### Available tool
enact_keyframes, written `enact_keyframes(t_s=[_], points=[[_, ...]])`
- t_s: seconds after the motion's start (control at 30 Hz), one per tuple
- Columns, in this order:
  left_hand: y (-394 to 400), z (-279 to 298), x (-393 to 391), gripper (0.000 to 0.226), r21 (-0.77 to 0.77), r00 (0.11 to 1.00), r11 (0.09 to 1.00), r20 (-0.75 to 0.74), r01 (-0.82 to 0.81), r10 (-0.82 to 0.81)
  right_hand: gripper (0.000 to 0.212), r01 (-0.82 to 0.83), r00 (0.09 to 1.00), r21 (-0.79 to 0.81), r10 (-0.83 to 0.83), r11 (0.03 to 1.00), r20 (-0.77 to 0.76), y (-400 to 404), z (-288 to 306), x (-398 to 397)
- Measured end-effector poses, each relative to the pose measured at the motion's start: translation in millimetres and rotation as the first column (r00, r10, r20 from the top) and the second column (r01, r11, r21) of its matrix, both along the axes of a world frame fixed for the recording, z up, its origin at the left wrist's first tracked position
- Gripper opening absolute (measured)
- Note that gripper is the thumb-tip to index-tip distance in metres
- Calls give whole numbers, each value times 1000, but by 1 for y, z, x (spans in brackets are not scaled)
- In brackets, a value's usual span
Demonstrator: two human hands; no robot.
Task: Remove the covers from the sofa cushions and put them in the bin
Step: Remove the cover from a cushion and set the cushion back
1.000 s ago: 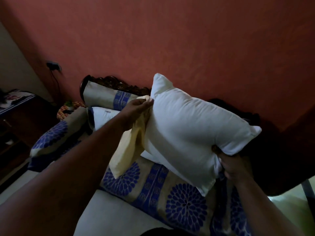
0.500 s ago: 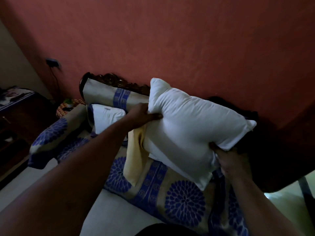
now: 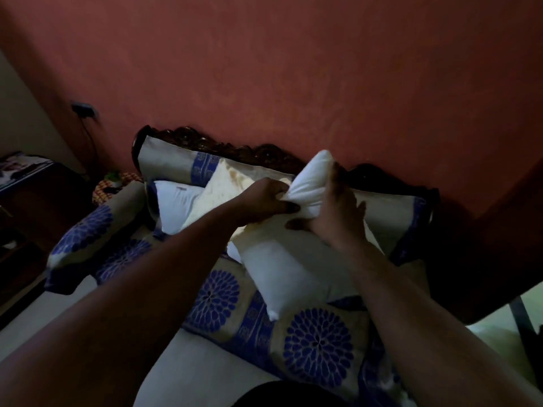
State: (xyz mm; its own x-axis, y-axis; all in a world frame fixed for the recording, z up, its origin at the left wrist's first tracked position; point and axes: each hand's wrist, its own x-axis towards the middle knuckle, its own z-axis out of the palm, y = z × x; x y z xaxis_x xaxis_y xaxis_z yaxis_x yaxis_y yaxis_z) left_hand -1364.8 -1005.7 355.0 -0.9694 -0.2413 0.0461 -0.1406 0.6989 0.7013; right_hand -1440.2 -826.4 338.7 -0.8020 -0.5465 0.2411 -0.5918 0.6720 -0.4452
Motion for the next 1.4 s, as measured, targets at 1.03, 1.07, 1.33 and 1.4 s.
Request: enact_keyframes(t_s=[1.03,1.07,1.33,1.4], points=[[11,-18,-33,41,-402,797,902,-591,-157,-125,52,-86,916,-200,157,976,370,-6,-29,-32],[6,-24,-31,38,-454,784,866,-608,-211,-127,45,-53,914,-264,153,963,376,-3,-32,-33],[-69,-89,16,44,-646,908,656,-153,-391,390,48,197,851,-509,112,838,514,29,-35,-58],[-66,-97,16,40,-621,901,697,-33,-358,433,44,244,823,-518,107,820,557,31,-36,-58]])
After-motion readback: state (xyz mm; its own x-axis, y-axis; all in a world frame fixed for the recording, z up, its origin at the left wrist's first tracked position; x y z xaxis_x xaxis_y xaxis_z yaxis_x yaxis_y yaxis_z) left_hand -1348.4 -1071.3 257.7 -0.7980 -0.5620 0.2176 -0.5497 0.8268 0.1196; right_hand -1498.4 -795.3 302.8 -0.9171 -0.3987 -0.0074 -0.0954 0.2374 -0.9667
